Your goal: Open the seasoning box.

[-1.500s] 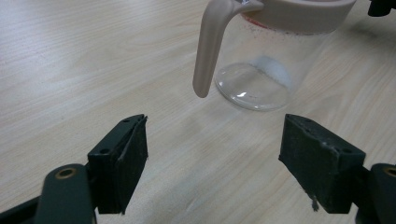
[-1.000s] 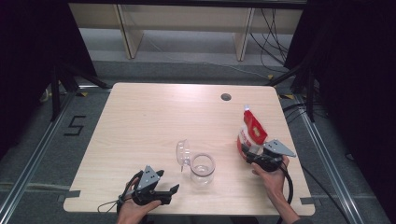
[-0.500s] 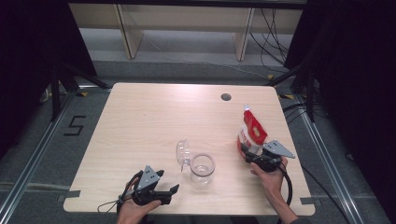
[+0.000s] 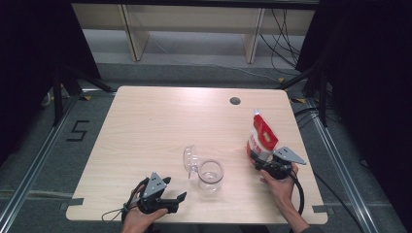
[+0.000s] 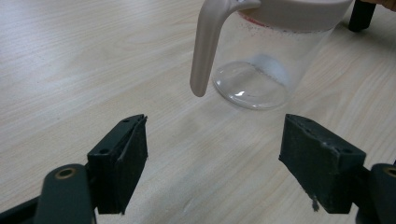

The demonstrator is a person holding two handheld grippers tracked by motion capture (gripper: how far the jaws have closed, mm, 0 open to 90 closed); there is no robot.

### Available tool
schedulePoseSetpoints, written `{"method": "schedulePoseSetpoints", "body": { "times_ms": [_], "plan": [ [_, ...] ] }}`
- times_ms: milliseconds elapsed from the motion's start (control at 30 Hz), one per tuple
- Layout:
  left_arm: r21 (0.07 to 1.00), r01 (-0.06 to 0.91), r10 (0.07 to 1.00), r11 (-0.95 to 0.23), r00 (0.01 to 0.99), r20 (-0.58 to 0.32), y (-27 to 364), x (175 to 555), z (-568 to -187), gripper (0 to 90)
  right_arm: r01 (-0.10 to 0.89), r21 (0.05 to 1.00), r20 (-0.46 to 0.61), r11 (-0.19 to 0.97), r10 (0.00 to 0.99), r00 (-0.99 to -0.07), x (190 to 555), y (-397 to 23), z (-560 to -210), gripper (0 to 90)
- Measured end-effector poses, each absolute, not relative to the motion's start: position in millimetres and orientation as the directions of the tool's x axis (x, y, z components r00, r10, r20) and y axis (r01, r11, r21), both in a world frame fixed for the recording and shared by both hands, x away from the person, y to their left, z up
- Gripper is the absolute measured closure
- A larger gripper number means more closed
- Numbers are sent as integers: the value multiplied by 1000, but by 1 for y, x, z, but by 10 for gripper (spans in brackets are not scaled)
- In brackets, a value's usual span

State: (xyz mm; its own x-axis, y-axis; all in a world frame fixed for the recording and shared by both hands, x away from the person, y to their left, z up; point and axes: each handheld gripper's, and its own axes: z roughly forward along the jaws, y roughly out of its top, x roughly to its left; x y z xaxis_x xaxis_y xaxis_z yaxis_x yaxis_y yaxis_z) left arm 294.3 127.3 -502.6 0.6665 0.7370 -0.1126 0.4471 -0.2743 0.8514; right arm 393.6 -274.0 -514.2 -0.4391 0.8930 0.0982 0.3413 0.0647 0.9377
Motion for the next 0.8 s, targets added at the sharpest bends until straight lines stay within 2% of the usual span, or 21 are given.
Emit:
{"method": "schedulePoseSetpoints", "body": {
  "times_ms": [67,100,233,267,600,700,800],
  "plan": [
    [851,447,736,-275,668,-113,127,294,-503,227,333,941,100,57,894,-436,395,-275,-515,347],
    [851,447,738,-275,665,-111,127,294,-502,227,319,944,66,89,894,-443,395,-276,-514,352],
    [852,438,736,-286,670,-98,128,294,-502,227,350,934,87,80,896,-435,393,-274,-514,366],
    [852,438,733,-286,673,-100,128,295,-502,227,314,945,56,98,893,-447,396,-275,-515,368],
    [851,438,734,-289,672,-97,127,294,-502,227,322,943,75,82,892,-446,395,-275,-514,415],
    [852,437,732,-290,675,-97,127,294,-501,228,329,938,56,110,888,-456,395,-275,-512,432],
    [854,445,739,-271,664,-111,127,293,-502,228,294,944,9,152,877,-481,398,-280,-511,441]
  ]
}}
